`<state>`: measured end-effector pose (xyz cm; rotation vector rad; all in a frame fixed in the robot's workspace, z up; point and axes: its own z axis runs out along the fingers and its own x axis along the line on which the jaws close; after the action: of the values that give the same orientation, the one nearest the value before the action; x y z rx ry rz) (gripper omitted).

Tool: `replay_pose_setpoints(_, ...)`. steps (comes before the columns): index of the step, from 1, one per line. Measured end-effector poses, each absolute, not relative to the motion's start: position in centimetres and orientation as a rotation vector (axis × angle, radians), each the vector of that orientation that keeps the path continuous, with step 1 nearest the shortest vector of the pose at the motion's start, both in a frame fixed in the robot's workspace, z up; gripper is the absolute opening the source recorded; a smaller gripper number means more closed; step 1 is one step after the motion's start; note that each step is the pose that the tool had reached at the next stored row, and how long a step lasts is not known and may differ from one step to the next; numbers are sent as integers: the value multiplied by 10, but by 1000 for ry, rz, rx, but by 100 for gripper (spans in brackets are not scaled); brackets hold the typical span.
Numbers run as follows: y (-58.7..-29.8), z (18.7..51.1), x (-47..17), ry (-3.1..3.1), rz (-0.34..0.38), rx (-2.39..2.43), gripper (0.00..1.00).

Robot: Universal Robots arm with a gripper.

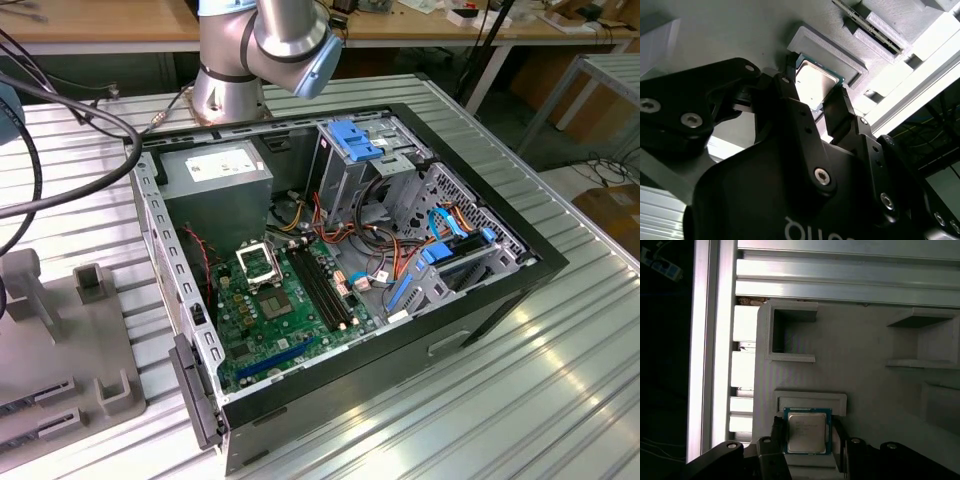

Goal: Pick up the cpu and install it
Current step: 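Reach for the cpu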

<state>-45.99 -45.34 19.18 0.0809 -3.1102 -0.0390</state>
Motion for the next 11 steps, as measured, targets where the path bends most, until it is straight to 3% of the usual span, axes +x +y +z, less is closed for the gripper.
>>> replay_pose_setpoints(11,-453,192,-460,-3111,-39,81,47)
